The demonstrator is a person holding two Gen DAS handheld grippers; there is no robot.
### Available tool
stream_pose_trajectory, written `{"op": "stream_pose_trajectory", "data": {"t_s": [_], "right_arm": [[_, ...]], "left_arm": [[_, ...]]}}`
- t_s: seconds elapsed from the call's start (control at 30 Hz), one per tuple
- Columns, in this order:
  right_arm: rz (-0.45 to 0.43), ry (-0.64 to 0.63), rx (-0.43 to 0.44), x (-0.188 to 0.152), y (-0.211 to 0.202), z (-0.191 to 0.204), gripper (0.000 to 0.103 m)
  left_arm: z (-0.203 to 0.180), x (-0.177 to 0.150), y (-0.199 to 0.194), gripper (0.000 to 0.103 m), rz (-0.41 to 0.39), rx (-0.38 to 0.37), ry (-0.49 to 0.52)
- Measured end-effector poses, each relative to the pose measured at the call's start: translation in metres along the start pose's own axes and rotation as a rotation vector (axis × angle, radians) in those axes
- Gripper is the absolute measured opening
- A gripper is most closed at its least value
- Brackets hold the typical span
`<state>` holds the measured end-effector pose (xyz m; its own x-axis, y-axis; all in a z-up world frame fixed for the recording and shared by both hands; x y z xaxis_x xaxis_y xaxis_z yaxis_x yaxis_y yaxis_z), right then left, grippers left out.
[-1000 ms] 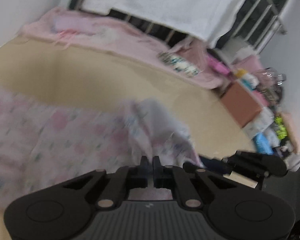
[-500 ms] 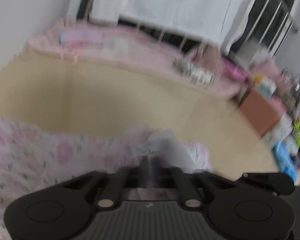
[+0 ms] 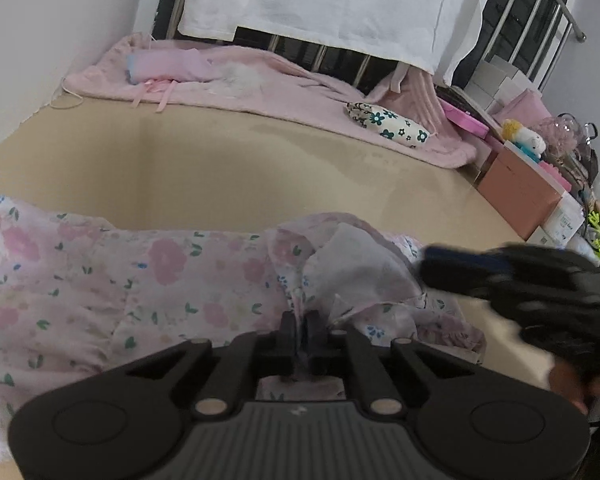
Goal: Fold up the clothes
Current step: 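Press the folded end down with the left gripper while the right gripper releases it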
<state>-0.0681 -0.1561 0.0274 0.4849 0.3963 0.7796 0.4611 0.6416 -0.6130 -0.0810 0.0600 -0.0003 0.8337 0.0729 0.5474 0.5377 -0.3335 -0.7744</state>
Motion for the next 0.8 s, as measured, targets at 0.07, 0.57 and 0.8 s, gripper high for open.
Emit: {"op": "stream_pose_trajectory", "data": {"t_s": [0.07,0.57,0.8], "right_arm": [[0.001,0.015,0.0,-0.001,0.001,-0.002,0.013],[0.027,0.108,-0.017,-0.011,-0.003,-0.021,0.031],[0.157,0.018,-0.085,-0.023,0.03,-0.003,0.028]], "left_arm": [[0.007,0.0,-0.005,0.021,-0.015,0.007,-0.044],[-0.055,-0.014,-0.025,0.067,-0.137,0.02,0.293],[-0.03,-0.024,-0.013,0.007,-0.044,0.125,0.303]]}}
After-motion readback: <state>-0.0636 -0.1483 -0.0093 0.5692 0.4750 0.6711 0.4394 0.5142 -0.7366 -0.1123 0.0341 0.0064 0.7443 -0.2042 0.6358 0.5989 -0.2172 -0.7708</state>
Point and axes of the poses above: each gripper's, at about its wrist camera, not at the fingertips, and y roughly the way its jaws point, z to its left, x to its top, the point moved 3 cm from there along y, roughly the way its jaws point, and after that the axes turned 12 degrees about z, right-handed, at the moved point
